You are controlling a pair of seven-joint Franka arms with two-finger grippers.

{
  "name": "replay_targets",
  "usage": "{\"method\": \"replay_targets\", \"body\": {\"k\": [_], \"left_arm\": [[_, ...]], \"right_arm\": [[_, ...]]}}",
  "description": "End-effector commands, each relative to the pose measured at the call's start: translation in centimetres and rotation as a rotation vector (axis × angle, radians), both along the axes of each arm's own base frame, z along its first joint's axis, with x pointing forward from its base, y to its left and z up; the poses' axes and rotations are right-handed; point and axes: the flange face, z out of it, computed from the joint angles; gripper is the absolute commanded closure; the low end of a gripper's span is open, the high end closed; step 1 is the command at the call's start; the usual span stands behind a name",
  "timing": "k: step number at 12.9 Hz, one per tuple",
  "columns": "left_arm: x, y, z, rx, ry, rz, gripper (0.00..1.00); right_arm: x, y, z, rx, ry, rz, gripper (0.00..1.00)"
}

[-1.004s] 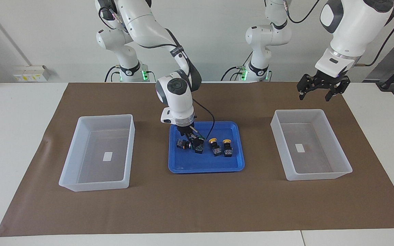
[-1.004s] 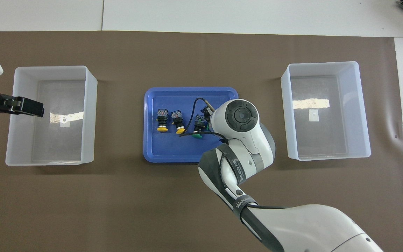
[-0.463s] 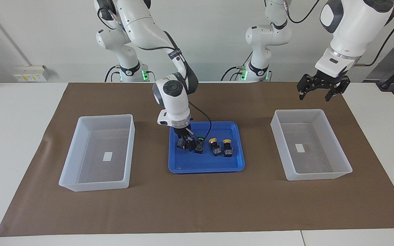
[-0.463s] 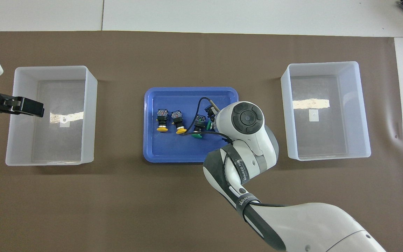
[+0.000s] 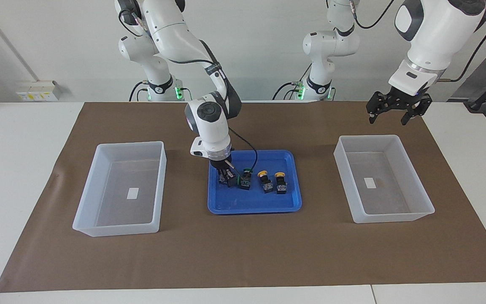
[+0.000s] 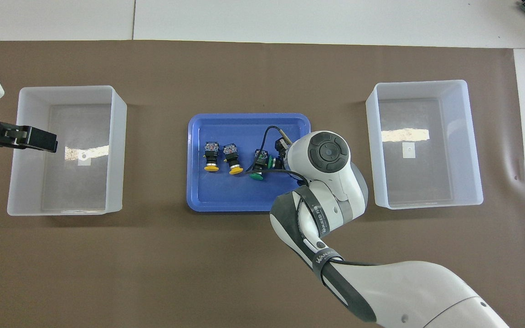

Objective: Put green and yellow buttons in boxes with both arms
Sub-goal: 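Lift the green button and lower it into the box near the right arm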

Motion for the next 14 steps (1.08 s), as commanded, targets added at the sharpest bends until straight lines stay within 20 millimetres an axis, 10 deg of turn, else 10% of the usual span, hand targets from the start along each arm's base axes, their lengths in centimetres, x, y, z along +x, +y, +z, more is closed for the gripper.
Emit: {"method": "replay_targets", "body": {"k": [1,4,7,10,14], "left_arm": [[-0.7,0.2,0.1,0.024,0.001,0.010,0.00],[-0.7,0.2,0.1,0.024,0.001,0.010,0.00],[-0.7,0.2,0.1,0.024,0.001,0.010,0.00],[-0.7,0.2,0.1,0.024,0.001,0.010,0.00],[-0.7,0.2,0.1,0.024,0.003,0.010,0.00]], "right_arm": [[-0.3,-0.3,0.5,0.013,-0.010,-0.005,0.95],[0.1,-1.0,3.3,0.028,-0.018,-0.019,1.00],[1.7,-4.9,12.3,0.017,0.012,0.037,1.00],[3.0,-12.3,16.8,-0.013,0.018,0.271,1.00],[4.2,-25.8,16.5,-0.049,0.013,0.754,1.00]]}}
